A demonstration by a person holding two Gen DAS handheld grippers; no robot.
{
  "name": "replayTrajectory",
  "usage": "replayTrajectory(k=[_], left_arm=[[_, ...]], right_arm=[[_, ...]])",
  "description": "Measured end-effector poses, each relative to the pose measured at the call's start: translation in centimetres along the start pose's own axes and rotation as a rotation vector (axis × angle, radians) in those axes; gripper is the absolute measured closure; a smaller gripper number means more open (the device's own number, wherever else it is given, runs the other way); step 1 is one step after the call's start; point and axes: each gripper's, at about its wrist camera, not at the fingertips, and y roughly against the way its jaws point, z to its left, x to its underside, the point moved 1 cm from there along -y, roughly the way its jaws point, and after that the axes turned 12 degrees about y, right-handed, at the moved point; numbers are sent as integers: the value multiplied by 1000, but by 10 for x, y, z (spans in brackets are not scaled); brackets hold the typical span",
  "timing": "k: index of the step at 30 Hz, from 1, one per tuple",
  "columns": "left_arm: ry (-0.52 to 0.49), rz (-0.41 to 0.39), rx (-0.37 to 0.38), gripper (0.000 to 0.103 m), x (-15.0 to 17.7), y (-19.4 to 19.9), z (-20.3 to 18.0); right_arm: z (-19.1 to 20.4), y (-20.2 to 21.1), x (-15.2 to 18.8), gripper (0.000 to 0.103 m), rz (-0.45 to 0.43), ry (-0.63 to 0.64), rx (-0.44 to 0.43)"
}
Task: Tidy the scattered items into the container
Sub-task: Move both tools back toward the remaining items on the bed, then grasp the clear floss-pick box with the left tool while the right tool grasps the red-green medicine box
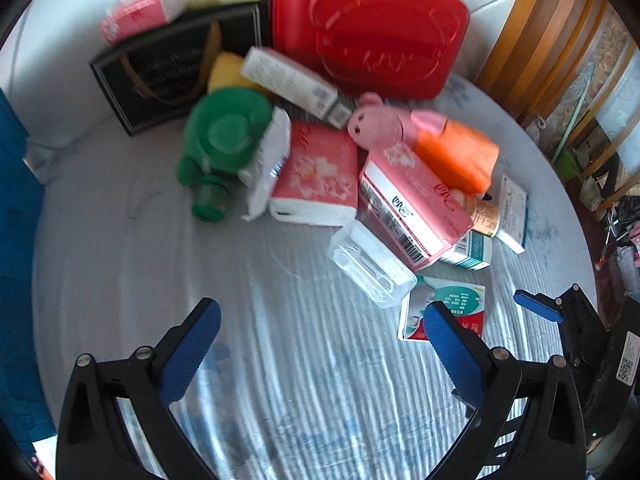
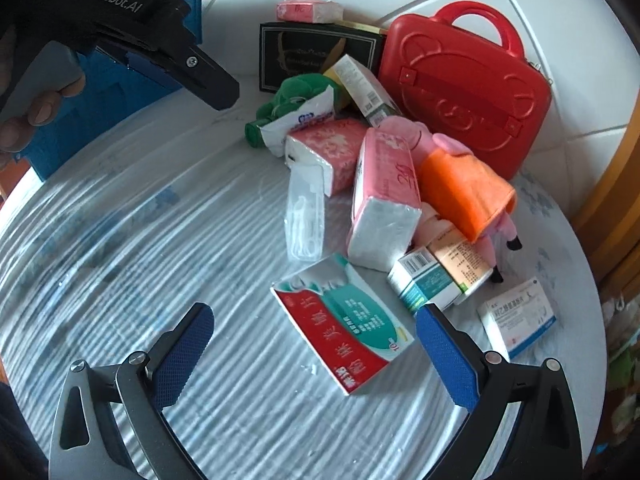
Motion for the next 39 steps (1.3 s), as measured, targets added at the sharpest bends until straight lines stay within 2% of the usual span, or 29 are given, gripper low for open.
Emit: replayTrajectory(k=[5, 10, 12, 17, 22, 27, 33, 36, 38, 39], left_arm=[[73, 94, 14, 0, -4, -53, -6], [109, 143, 32, 0, -5, -87, -17], [128, 141, 53, 0, -7, -91, -22], [86, 146, 5, 0, -7, -97, -36], [112, 193, -36, 0, 3, -110, -25], [108, 209, -61, 0, 8, -119, -19], [30, 203, -122, 0, 13, -129, -28], [16, 178, -121, 0, 15, -127, -29], [-1, 167, -114, 2, 17, -124, -30], [-9, 164, -109, 7, 18, -122, -31]], right_arm=[[-7, -40, 10, 1, 17, 51, -29], [-10, -67, 12, 1, 30, 81, -46], [-12, -71, 12, 1, 31, 77, -43], [-9, -74, 17, 3, 51, 63, -68], [-1, -64, 24, 20, 61, 68, -67], [20, -49, 33, 21, 69, 74, -103], [34, -50, 33, 16, 80, 51, -70], [36, -54, 32, 15, 88, 24, -67], [37, -52, 32, 18, 88, 10, -60], [38, -51, 32, 19, 89, 4, -58]])
